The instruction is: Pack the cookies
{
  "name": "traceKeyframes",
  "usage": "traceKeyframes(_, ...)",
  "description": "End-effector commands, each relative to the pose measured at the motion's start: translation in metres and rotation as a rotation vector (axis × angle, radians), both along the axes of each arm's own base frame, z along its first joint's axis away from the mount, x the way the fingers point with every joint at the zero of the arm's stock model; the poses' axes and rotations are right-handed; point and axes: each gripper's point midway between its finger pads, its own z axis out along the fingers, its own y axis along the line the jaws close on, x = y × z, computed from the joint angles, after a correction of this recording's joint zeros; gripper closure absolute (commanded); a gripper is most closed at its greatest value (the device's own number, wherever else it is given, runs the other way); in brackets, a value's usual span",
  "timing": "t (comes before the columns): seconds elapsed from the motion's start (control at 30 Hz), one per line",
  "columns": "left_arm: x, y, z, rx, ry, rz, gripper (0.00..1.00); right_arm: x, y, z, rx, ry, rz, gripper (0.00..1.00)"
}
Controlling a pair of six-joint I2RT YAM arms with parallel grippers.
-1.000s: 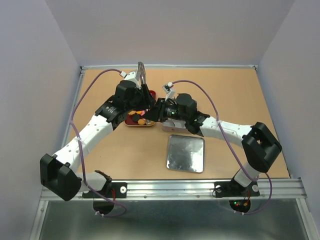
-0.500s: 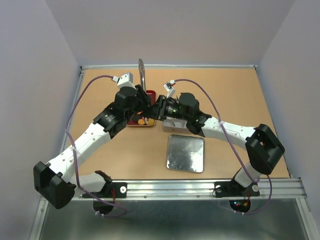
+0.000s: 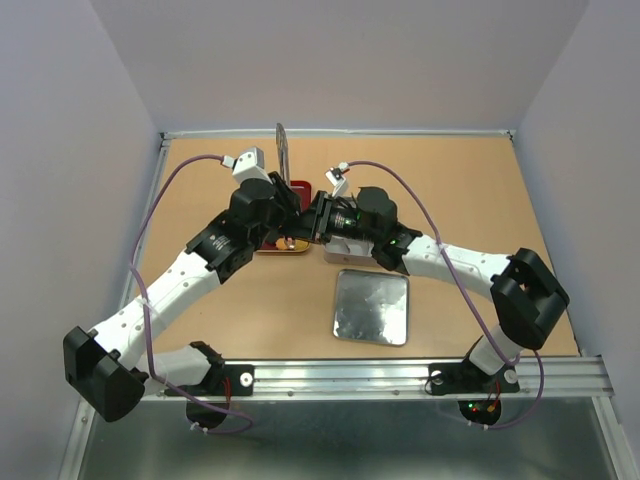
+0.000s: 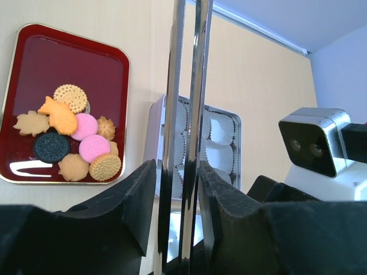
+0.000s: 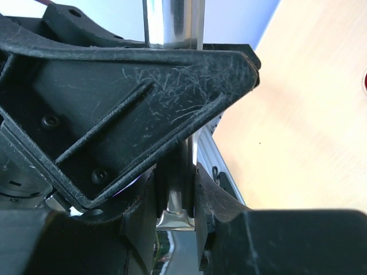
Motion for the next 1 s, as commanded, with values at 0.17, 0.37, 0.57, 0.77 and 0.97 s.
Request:
traceKeyframes(0.17,-0.021,-0.007,-0.032,0.092,0.076,-0.069,0.52,0.005,0.002,0.066,0.182,-0.069,-0.026,1.00)
traceKeyframes(0.37,-0.025,-0.005,-0.037,0.121,0.090,-0.056,0.52,0.010,0.003,0.063,0.173,-0.020,-0.046,1.00)
traceKeyframes(0.57,-0.026,-0.003,-0.046,0.149,0.117,-0.037,0.69,0.012,0.001,0.066,0.175,-0.018,-0.064,1.00)
traceKeyframes(0.77,-0.027,-0.005,-0.050,0.158,0.128,-0.038,0.78,0.012,-0.001,0.075,0.185,-0.030,-0.067,0.80)
traceKeyframes(0.97,-0.028,-0.003,-0.043,0.200,0.143,-0.057,0.79,0.014,-0.007,0.078,0.094,-0.108,-0.091,0.00)
